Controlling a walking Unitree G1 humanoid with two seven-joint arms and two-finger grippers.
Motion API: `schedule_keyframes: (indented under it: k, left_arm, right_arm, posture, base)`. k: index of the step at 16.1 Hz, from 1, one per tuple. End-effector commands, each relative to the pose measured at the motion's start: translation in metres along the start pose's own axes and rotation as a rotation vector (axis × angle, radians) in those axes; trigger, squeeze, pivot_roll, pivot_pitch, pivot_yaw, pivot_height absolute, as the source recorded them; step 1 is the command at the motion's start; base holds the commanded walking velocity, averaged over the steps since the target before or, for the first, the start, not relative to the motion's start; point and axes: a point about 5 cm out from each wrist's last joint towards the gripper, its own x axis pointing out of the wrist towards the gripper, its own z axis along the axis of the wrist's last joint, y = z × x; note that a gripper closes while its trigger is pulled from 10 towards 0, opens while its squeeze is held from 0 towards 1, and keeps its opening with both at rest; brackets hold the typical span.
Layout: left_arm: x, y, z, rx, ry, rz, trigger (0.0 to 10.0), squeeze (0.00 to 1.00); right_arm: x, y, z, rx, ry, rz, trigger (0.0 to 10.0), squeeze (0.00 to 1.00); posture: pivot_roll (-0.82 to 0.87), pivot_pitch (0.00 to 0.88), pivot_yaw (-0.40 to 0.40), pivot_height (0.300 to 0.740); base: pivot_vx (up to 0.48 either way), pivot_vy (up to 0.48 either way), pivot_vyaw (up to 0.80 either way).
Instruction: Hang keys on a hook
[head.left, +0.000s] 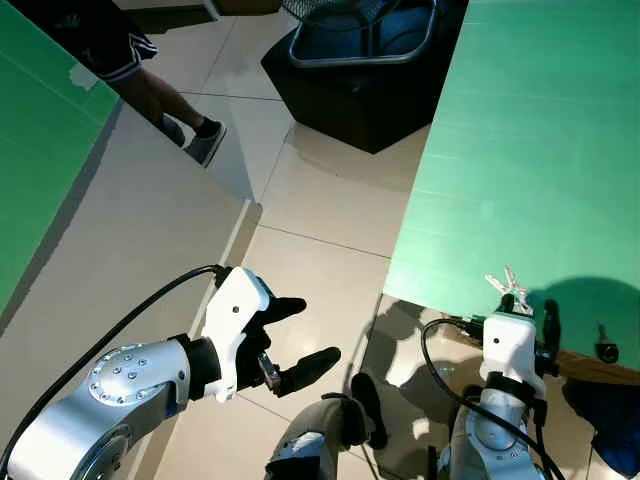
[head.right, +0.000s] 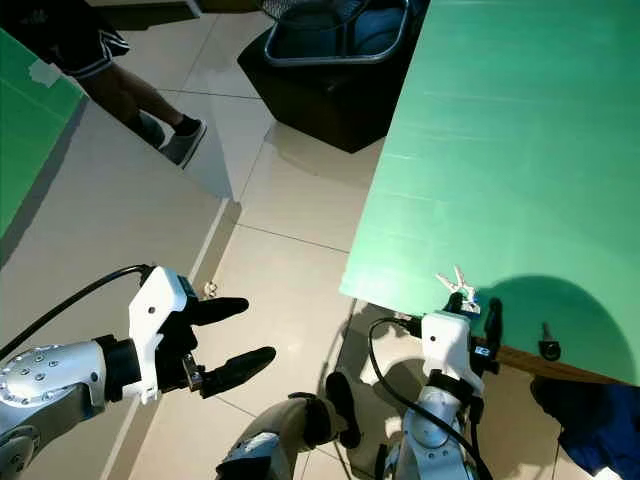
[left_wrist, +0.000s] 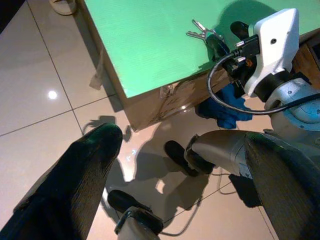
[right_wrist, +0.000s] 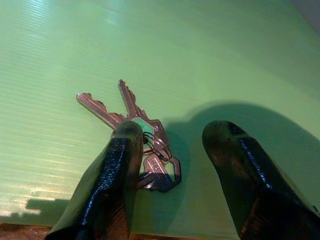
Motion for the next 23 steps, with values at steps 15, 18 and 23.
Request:
schedule_keyframes:
  k: [15, 18, 23]
  left_arm:
    - [0.022, 0.005, -0.007, -0.017, -0.047, 0.050, 10.0, 0.00]
    - [0.039, 0.008, -0.008, -0.016, -0.078, 0.063, 10.0, 0.00]
    - [0.060, 0.020, -0.002, 0.027, -0.135, 0.089, 10.0, 0.00]
  right_arm:
    - [0.003, -0.001, 0.020, 0.038, -0.061, 0.032, 0.0, 0.00]
    - [0.015, -0.006, 0.030, 0.054, -0.101, 0.028, 0.0, 0.00]
    - [0.028, -0.010, 0.039, 0.098, -0.072, 0.037, 10.0, 1.00]
  posture:
    - [-0.09, 0.310, 0.358, 0.740]
    - [-0.12, 0.256, 0.335, 0.740]
    - [-0.15, 0.184, 0.313, 0.740]
  base:
    - [0.000, 0.000, 0.00]
    - [0.000, 0.000, 0.00]
    - [0.000, 0.000, 0.00]
